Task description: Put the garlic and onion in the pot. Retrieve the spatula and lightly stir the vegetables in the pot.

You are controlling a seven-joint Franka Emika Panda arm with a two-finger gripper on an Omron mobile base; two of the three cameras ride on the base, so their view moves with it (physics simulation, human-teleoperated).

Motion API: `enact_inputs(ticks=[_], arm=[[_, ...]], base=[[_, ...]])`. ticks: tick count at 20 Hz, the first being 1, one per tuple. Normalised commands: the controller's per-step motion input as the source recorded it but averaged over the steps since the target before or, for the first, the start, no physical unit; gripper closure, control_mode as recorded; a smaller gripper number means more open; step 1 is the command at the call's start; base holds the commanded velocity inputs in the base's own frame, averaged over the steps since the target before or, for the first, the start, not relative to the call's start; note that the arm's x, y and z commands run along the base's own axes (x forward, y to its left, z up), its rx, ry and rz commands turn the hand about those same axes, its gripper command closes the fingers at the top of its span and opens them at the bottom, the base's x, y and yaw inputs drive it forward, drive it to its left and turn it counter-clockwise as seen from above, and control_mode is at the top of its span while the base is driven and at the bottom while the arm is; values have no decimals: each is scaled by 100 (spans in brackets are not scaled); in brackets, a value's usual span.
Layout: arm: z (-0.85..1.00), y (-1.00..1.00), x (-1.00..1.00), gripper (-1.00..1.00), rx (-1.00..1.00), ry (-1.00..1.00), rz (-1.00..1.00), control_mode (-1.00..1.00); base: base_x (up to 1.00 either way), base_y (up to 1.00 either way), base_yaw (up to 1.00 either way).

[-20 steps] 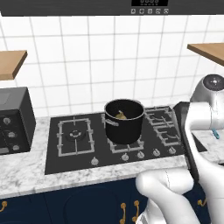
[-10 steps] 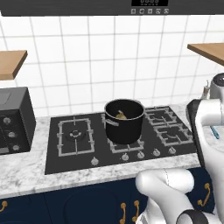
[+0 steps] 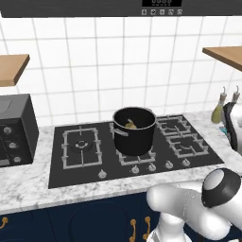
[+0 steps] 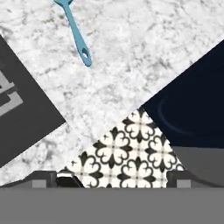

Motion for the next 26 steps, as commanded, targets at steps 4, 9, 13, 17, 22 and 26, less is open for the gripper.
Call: enact_inputs(ticks=[4,9,13,17,22,26], arm=[[-76,-72,20,-100,23,16,0,-100],[-76,-12,46,-100,4,9,8,-100],[-59,-3,59,-100,0,1,12,-100],[-40,-16,60,-100,0,0,14,-100],[-37,-24,46,-100,0,0,13,-100],[-24,-35,36,-100,4,0,12,-100]], base=[[0,0,0],[0,0,0],[0,0,0],[0,0,0],[0,0,0],[0,0,0]])
